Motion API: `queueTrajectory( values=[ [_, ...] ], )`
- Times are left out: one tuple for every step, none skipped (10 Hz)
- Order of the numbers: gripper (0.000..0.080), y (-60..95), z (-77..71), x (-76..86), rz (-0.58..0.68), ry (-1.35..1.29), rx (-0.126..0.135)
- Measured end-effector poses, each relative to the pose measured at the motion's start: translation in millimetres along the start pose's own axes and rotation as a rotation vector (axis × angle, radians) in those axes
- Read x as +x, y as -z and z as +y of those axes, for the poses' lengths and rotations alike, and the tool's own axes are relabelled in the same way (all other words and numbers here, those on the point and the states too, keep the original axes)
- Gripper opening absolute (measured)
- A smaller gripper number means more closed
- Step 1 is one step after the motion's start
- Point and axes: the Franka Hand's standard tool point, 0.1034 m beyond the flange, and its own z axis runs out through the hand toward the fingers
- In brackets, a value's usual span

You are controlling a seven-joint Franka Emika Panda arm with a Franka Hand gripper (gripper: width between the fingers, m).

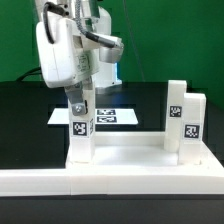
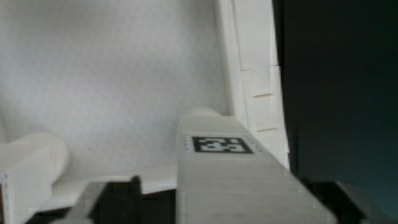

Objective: Assemble desk

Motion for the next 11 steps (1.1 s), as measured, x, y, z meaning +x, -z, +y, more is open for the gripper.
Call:
queueTrajectory(
  values=[
    [0.0519,0.5,1.6,-3.5,0.014,0.177,-0.054],
    [0.0613,1.9,-1.1,-5.9,0.006,0.366,-0.083],
    [0.0640,2.6,-0.6,-9.7,-0.013,0.494,-0.099],
    [0.0640,2.8,-2.3,-8.6,-0.004,0.548,-0.085],
    [0.0647,2.6,-2.2,-7.7,-0.007,0.620,-0.086],
    [0.0649,2.6,-2.3,-7.2,-0.010,0.696,-0.086],
    [0.0649,2.4,-2.2,-6.9,-0.012,0.749,-0.086],
    [0.0649,2.8,-2.0,-4.1,-0.012,0.860,-0.095],
    [0.0649,5.3,-5.0,4.4,-0.007,1.112,-0.123],
    [0.0649,6.2,-9.7,6.2,0.001,1.279,-0.117],
    [0.0649,5.5,-10.5,7.2,0.008,1.320,-0.111]
  ],
)
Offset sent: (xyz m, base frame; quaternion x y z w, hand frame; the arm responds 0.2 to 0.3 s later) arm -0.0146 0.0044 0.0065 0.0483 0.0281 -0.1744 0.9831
